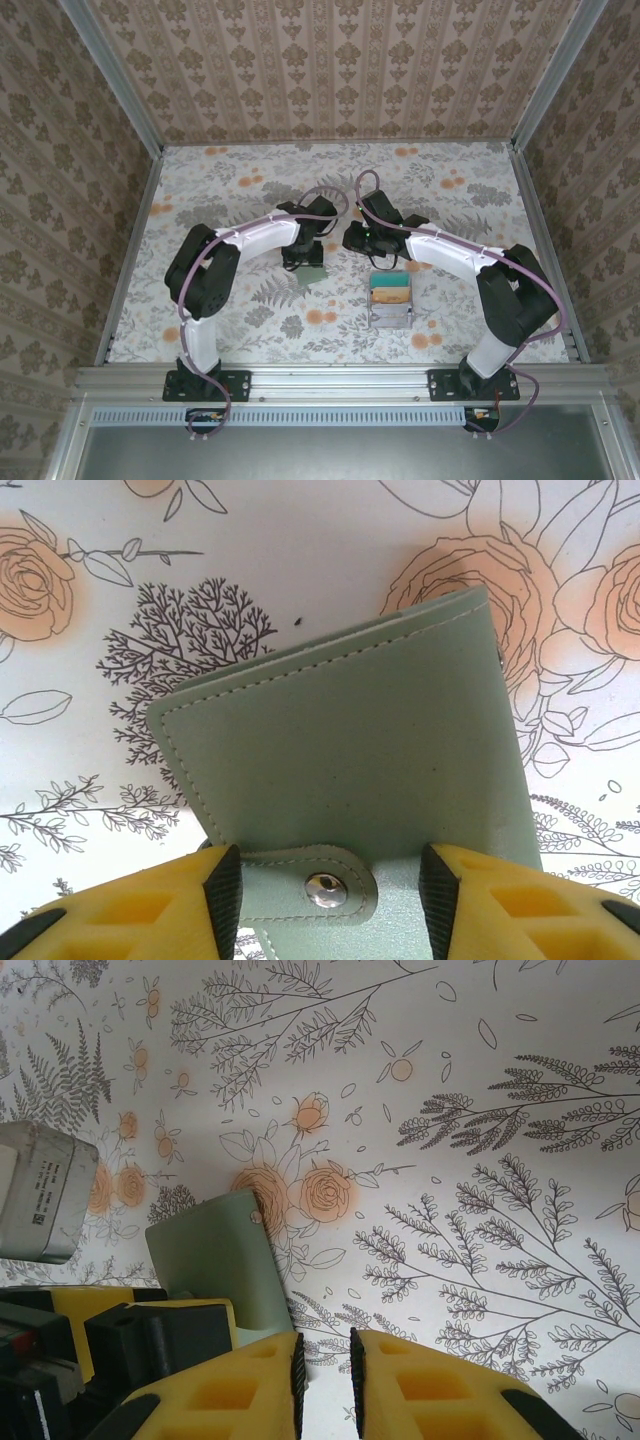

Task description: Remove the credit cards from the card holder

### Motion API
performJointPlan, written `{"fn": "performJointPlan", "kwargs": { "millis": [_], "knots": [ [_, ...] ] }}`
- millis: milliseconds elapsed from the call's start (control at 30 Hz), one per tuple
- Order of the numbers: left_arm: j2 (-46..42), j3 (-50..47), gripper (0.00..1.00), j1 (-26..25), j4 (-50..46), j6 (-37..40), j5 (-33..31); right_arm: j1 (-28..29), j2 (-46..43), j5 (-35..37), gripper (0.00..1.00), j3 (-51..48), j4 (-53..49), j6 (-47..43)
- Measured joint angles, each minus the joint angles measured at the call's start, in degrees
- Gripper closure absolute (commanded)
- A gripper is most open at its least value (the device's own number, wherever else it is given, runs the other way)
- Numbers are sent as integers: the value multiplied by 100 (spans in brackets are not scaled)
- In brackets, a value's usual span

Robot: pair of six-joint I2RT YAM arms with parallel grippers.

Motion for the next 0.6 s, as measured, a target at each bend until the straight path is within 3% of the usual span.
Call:
{"fn": "performJointPlan", "kwargs": {
  "millis": [100, 267, 600],
  "knots": [
    [0, 0, 54, 0, 7, 13, 2, 0, 0, 0, 76, 0, 0, -2],
    [-13, -31, 75, 31, 22, 46, -13, 0, 0, 0, 76, 0, -2, -2],
    [-431, -619, 89, 81, 675, 87, 76, 0, 0, 0, 76, -2, 0, -2]
  ]
}}
